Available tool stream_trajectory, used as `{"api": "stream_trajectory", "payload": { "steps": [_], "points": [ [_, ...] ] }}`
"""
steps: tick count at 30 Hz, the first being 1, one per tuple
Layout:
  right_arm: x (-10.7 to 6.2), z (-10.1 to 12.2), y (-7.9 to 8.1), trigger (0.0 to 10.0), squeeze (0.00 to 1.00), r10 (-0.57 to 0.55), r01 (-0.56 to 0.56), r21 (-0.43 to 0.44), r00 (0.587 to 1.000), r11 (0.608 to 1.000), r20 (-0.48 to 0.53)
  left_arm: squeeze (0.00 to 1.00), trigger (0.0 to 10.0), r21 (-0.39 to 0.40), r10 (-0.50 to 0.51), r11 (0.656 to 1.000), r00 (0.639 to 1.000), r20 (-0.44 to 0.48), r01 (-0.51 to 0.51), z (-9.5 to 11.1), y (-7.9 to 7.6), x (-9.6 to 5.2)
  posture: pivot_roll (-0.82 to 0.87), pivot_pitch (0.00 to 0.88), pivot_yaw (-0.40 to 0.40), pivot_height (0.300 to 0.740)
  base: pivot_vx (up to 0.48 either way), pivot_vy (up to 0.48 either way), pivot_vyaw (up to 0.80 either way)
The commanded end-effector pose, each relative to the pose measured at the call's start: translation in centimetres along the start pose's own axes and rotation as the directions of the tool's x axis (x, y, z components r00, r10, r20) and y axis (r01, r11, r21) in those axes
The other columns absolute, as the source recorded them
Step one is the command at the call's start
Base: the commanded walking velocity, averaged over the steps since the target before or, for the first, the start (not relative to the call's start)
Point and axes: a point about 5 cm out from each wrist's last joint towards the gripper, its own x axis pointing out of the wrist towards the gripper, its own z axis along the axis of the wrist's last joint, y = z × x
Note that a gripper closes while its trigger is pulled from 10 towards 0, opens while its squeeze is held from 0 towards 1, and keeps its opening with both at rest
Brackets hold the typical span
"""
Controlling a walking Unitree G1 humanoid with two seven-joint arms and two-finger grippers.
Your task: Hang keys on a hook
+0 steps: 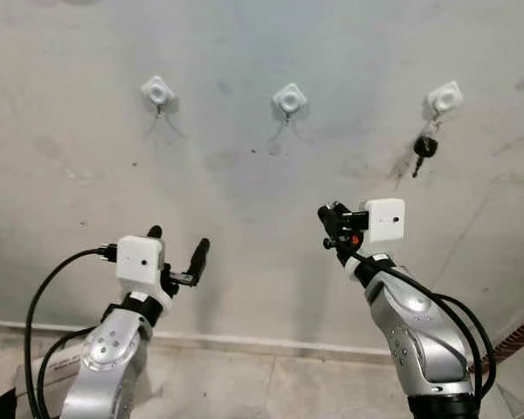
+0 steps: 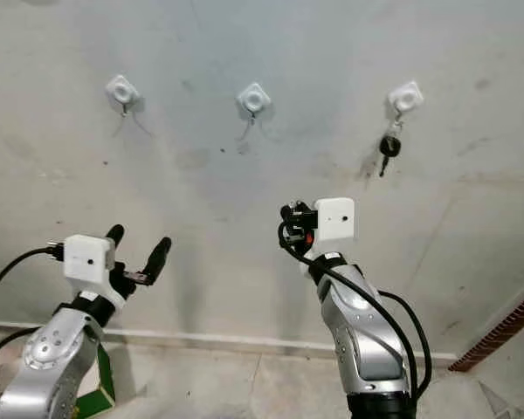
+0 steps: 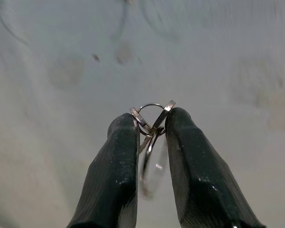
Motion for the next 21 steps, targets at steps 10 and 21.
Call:
{"api": "stream_trajectory", "payload": {
  "steps": [10, 21],
  "points": [
    [-5.1, 0.1, -1.0, 10.0, 0.00, -0.041, 0.039, -0.090, 0.999, 0.995, -0.017, 0.00, 10.0, 0.031, 0.052, 0.998, 0.998, -0.030, -0.051, -0.2, 1.4, -3.3, 0.05, 0.000, 0.033, 0.740, 0.000, 0.000, 0.00],
    [-6.8, -0.7, -1.5, 10.0, 0.00, -0.067, 0.060, -0.103, 0.995, 0.993, -0.073, 0.00, 10.0, 0.002, 0.011, 1.000, 1.000, -0.022, -0.011, -0.1, 0.9, -3.2, 0.04, 0.000, 0.040, 0.740, 0.050, 0.000, 0.00]
  ]
}}
